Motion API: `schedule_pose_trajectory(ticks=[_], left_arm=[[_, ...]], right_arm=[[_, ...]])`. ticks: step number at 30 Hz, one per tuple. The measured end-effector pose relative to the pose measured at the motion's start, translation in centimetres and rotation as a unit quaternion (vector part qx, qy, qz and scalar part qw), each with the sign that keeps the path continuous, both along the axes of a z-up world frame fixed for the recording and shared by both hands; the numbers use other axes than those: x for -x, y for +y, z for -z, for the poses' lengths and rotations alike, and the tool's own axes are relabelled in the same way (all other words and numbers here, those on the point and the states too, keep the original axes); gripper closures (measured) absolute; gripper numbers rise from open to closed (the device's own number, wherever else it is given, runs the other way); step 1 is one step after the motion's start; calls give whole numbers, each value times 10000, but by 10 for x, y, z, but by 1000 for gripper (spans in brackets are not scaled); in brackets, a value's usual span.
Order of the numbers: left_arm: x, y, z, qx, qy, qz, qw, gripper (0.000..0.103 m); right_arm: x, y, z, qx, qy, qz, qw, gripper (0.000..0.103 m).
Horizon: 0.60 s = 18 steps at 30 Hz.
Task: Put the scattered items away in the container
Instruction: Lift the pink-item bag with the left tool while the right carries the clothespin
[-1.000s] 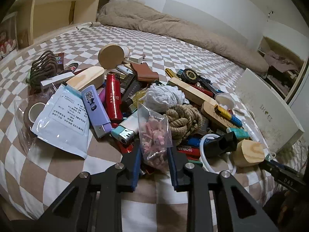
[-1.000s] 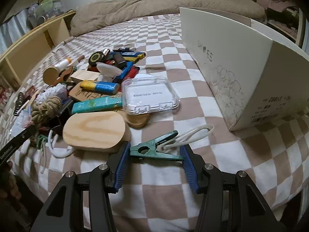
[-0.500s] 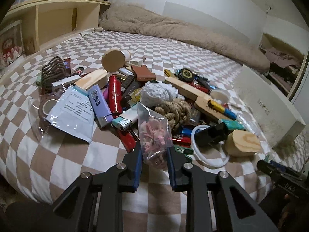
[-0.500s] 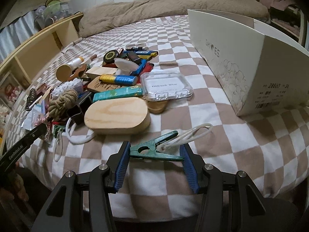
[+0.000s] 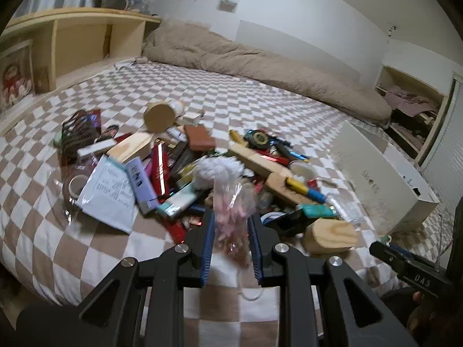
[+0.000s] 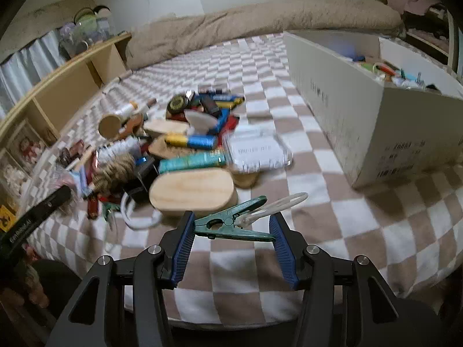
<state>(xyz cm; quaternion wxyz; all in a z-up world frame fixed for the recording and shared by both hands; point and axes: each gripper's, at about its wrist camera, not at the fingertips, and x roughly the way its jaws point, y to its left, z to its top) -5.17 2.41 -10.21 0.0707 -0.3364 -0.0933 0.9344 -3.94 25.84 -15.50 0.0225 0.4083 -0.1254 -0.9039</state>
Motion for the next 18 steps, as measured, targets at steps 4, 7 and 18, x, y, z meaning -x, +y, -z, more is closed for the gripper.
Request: schedule_pose_trajectory(ticks=[4, 7, 18], left_arm=[[-1, 12, -19, 42, 251, 121, 9996, 80], [-1, 18, -31, -53, 366, 207, 9991, 80], [-1, 27, -60, -196, 654, 362, 9970, 80]], right_arm=[[-1, 7, -21, 19, 279, 24, 9996, 49], [0, 12, -36, 0, 477, 38, 9989, 49], [2, 28, -76, 119, 1005, 13, 9949, 49]])
